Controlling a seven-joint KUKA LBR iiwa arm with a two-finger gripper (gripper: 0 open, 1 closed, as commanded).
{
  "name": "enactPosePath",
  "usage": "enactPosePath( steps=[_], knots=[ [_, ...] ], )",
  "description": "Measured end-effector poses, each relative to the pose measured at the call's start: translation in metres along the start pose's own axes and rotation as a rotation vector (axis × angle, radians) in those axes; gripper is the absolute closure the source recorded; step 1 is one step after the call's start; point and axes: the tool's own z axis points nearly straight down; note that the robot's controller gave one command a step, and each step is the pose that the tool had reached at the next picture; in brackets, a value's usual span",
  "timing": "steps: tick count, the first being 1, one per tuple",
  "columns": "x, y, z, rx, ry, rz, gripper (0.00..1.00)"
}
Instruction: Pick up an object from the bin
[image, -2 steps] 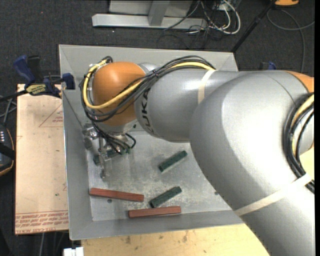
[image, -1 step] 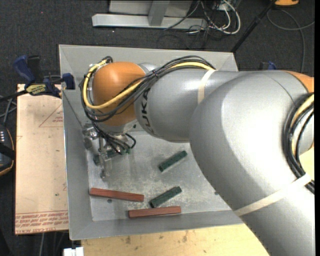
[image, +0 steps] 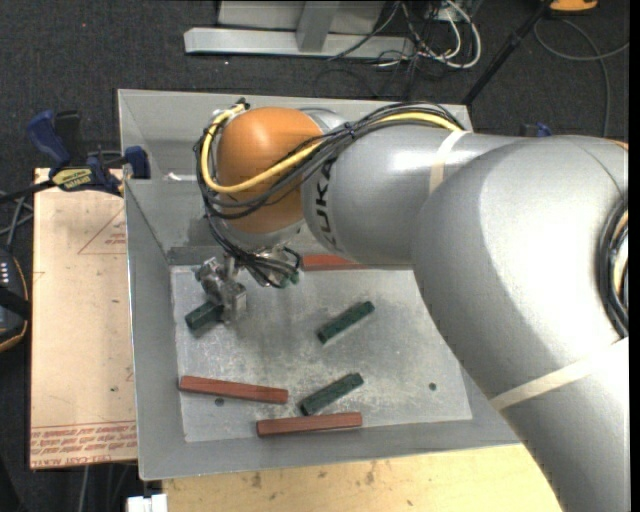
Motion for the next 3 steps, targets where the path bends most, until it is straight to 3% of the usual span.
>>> enactPosePath(
  steps=[1, 2, 3],
  knots=[
    [0.000, 0.000, 0.000, 0.000, 0.000, 0.000, 1.00],
    [0.001, -0.004, -0.040, -0.003, 0.008, 0.015, 1.00],
    [-0.014, 0.006, -0.165, 0.000, 0.000, -0.008, 1.00]
  ],
)
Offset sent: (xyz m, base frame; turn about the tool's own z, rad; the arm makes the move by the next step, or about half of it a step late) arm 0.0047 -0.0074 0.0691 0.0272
